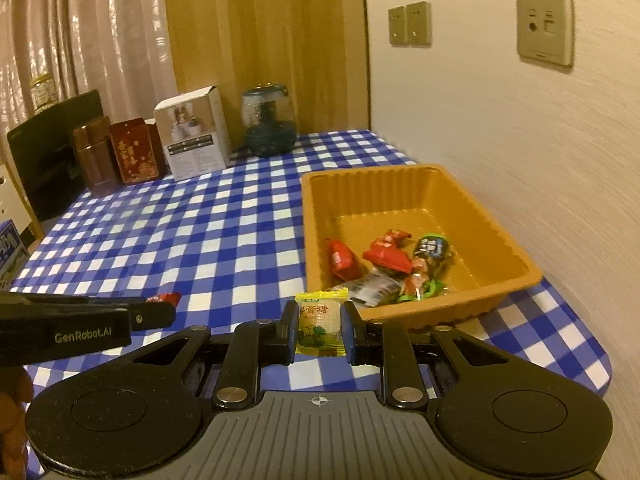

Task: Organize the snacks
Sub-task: 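Carry red candy in left tool and yellow packet in right tool over the tray, then open left tool to drop red candy while right tool lowers and releases yellow packet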

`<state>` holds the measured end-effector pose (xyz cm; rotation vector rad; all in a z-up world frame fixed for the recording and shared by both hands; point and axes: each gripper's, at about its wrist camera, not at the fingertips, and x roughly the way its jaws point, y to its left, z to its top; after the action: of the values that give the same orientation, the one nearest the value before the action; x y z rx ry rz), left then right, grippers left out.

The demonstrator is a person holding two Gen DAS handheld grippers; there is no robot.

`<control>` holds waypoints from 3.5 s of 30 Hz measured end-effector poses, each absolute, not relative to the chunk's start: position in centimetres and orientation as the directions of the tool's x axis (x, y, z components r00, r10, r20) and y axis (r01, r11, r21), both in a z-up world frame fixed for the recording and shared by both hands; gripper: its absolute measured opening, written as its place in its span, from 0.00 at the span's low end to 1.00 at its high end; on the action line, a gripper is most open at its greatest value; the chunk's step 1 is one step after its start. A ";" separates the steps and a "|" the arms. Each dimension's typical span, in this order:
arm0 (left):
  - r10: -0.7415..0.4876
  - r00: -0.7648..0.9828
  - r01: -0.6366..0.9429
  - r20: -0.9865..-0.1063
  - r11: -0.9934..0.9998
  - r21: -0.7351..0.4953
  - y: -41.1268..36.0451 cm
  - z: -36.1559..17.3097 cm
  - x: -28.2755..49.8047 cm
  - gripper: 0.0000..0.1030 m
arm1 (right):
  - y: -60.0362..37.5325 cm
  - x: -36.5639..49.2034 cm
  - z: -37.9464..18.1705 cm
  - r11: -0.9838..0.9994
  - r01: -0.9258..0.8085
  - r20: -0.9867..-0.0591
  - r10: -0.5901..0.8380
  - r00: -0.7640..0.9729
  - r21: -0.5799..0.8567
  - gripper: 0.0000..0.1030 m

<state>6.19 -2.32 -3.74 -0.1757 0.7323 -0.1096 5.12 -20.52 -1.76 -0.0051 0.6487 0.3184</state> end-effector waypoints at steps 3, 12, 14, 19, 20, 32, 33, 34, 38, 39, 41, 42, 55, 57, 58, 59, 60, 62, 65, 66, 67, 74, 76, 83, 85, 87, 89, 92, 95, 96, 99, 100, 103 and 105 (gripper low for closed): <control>-0.169 0.737 0.050 -0.654 0.979 -0.196 -3.3 -3.6 5.8 0.21 | -21.0 5.0 -1.8 0.954 -0.285 -0.595 0.285 0.752 0.097 0.22; -0.192 0.735 0.086 -0.651 0.978 -0.191 -5.1 -3.1 5.7 0.21 | -22.1 4.5 -1.7 0.959 -0.261 -0.594 0.273 0.756 0.109 0.22; -0.198 0.734 0.095 -0.650 0.977 -0.189 -5.5 -3.0 5.7 0.21 | -22.7 4.5 -1.7 0.962 -0.250 -0.596 0.265 0.758 0.109 0.22; -0.213 0.731 0.120 -0.649 0.975 -0.184 -6.9 -2.8 5.9 0.21 | -24.4 4.4 -1.7 0.971 -0.210 -0.596 0.237 0.767 0.116 0.22; -0.216 0.730 0.125 -0.649 0.975 -0.184 -7.2 -2.8 6.0 0.21 | -24.6 4.4 -1.7 0.972 -0.205 -0.595 0.234 0.769 0.116 0.22; -0.254 0.730 0.173 -0.635 0.967 -0.187 -10.0 -1.9 7.2 0.21 | -26.2 4.7 -1.3 0.975 -0.162 -0.584 0.222 0.781 0.154 0.22; -0.258 0.730 0.179 -0.632 0.966 -0.188 -10.3 -1.8 7.3 0.21 | -26.3 4.8 -1.2 0.975 -0.160 -0.583 0.222 0.782 0.156 0.22; -0.262 0.731 0.183 -0.630 0.965 -0.189 -10.5 -1.7 7.4 0.21 | -26.3 4.8 -1.0 0.975 -0.157 -0.580 0.219 0.785 0.156 0.22; -0.276 0.733 0.201 -0.621 0.961 -0.190 -11.3 -1.3 8.0 0.21 | -26.9 5.4 -0.5 0.977 -0.145 -0.566 0.208 0.798 0.154 0.22; -0.280 0.733 0.205 -0.619 0.960 -0.191 -11.5 -1.2 8.2 0.21 | -27.1 5.6 -0.4 0.978 -0.143 -0.564 0.206 0.799 0.155 0.22; -0.286 0.734 0.213 -0.616 0.958 -0.192 -11.9 -1.1 8.7 0.21 | -27.5 6.1 -0.1 0.978 -0.138 -0.560 0.204 0.803 0.158 0.22; -0.290 0.734 0.219 -0.614 0.957 -0.191 -12.1 -1.0 8.9 0.21 | -27.7 6.3 0.0 0.978 -0.137 -0.556 0.202 0.806 0.157 0.22; -0.321 0.731 0.267 -0.602 0.947 -0.181 -13.4 -0.6 12.4 0.21 | -29.8 9.9 0.6 0.979 -0.107 -0.528 0.184 0.829 0.173 0.22; -0.322 0.732 0.267 -0.600 0.946 -0.182 -13.3 -0.7 13.1 0.21 | -29.9 10.5 0.6 0.978 -0.113 -0.527 0.189 0.829 0.173 0.22; -0.322 0.733 0.267 -0.598 0.946 -0.182 -13.3 -0.7 13.4 0.21 | -29.9 10.9 0.6 0.979 -0.117 -0.526 0.189 0.829 0.167 0.22; -0.321 0.735 0.267 -0.597 0.947 -0.181 -13.2 -0.8 13.8 0.21 | -29.8 11.2 0.6 0.979 -0.120 -0.526 0.189 0.829 0.162 0.22; -0.322 0.737 0.267 -0.595 0.947 -0.181 -13.2 -0.9 14.3 0.21 | -29.8 11.6 0.5 0.979 -0.123 -0.528 0.191 0.828 0.160 0.22; -0.323 0.738 0.266 -0.592 0.946 -0.184 -13.1 -1.1 15.1 0.21 | -29.8 12.3 0.3 0.978 -0.128 -0.533 0.196 0.823 0.162 0.22; -0.325 0.741 0.264 -0.588 0.946 -0.190 -13.0 -1.6 16.4 0.21 | -29.8 13.5 0.1 0.978 -0.129 -0.537 0.197 0.820 0.161 0.22; -0.328 0.741 0.265 -0.587 0.945 -0.192 -13.0 -1.8 16.8 0.21 | -29.8 13.9 0.0 0.979 -0.128 -0.538 0.196 0.820 0.161 0.22; -0.329 0.741 0.267 -0.586 0.944 -0.193 -13.0 -1.9 17.2 0.21 | -29.8 14.4 -0.1 0.979 -0.125 -0.540 0.192 0.819 0.160 0.22; -0.342 0.729 0.292 -0.593 0.939 -0.182 -13.1 -2.8 20.1 0.21 | -30.2 17.4 -0.9 0.983 -0.113 -0.560 0.174 0.810 0.142 0.22; -0.343 0.725 0.300 -0.597 0.938 -0.175 -13.2 -2.9 20.8 0.21 | -30.2 18.1 -1.1 0.983 -0.112 -0.564 0.175 0.807 0.144 0.22; -0.351 0.717 0.326 -0.602 0.932 -0.156 -13.5 -3.5 22.7 0.21 | -29.1 19.4 -1.6 0.980 -0.140 -0.575 0.198 0.794 0.144 0.22; -0.355 0.712 0.327 -0.606 0.931 -0.161 -13.6 -3.7 23.2 0.21 | -29.0 19.7 -1.7 0.979 -0.141 -0.576 0.199 0.793 0.144 0.22; -0.352 0.709 0.324 -0.611 0.932 -0.161 -13.5 -3.9 23.6 0.21 | -29.1 19.9 -1.8 0.980 -0.135 -0.578 0.196 0.792 0.146 0.22; -0.351 0.706 0.322 -0.615 0.933 -0.162 -13.5 -4.0 23.8 0.21 | -29.3 20.1 -1.9 0.981 -0.128 -0.579 0.191 0.793 0.148 0.22; -0.352 0.706 0.323 -0.615 0.932 -0.163 -13.4 -4.1 24.2 0.21 | -29.4 20.4 -2.1 0.981 -0.123 -0.585 0.190 0.789 0.152 0.22; -0.359 0.707 0.327 -0.609 0.930 -0.169 -13.4 -4.1 24.7 0.22 | -29.5 20.6 -2.4 0.981 -0.119 -0.592 0.189 0.783 0.156 0.22; -0.367 0.706 0.331 -0.605 0.927 -0.175 -13.3 -4.2 24.9 0.23 | -29.6 20.7 -2.4 0.981 -0.117 -0.592 0.188 0.784 0.156 0.22; -0.374 0.717 0.332 -0.588 0.925 -0.183 -13.1 -4.6 25.4 0.44 | -29.6 20.7 -2.4 0.981 -0.111 -0.591 0.187 0.784 0.162 0.22; -0.362 0.720 0.320 -0.593 0.930 -0.179 -12.9 -4.8 25.6 0.44 | -29.7 20.7 -2.4 0.980 -0.111 -0.592 0.187 0.784 0.164 0.22; -0.348 0.720 0.297 -0.600 0.937 -0.186 -11.9 -4.7 25.7 0.44 | -29.8 20.7 -2.5 0.981 -0.105 -0.595 0.182 0.783 0.163 0.22; -0.329 0.729 0.286 -0.600 0.943 -0.169 -11.5 -4.4 25.5 0.44 | -29.9 20.8 -2.5 0.981 -0.098 -0.595 0.182 0.783 0.170 0.22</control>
<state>25.50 -11.47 -4.43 -0.0668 0.6737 -0.3390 20.76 -29.92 -2.47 0.1325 0.6541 0.1514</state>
